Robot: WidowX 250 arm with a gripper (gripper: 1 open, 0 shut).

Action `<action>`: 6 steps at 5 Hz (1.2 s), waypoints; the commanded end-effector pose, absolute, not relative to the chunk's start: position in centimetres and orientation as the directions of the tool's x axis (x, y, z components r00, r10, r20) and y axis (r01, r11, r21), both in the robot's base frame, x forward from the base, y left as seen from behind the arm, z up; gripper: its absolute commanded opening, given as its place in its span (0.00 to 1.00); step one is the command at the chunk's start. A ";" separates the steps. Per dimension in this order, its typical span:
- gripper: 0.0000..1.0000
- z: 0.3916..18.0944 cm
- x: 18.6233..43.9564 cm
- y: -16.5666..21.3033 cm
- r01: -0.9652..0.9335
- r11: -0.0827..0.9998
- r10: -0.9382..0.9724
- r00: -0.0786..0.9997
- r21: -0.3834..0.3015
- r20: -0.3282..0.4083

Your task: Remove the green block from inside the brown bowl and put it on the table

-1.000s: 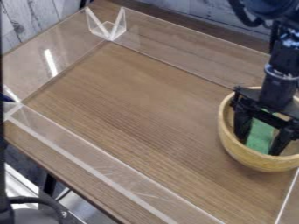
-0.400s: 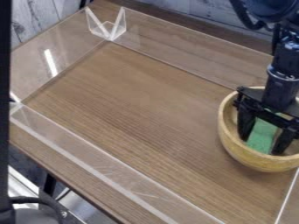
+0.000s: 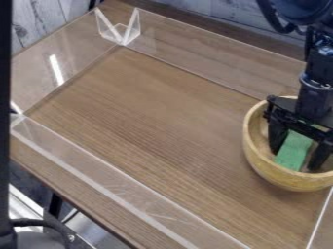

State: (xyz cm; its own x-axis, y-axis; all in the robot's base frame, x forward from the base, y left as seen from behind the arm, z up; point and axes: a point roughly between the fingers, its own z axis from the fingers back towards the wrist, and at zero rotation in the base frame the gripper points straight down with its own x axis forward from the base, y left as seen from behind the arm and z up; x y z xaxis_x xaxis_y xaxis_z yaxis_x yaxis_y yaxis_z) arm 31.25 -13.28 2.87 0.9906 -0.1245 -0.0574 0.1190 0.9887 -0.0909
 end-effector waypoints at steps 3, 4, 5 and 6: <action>0.00 4.6 31.8 -13.2 0.118 0.987 -0.118 0.993 -0.110 0.001; 0.00 5.7 31.7 -12.8 0.119 0.986 -0.118 0.993 -0.115 0.019; 0.00 6.4 31.6 -12.5 0.120 0.986 -0.117 0.993 -0.119 0.031; 0.00 7.2 31.6 -12.2 0.119 0.985 -0.115 0.992 -0.124 0.043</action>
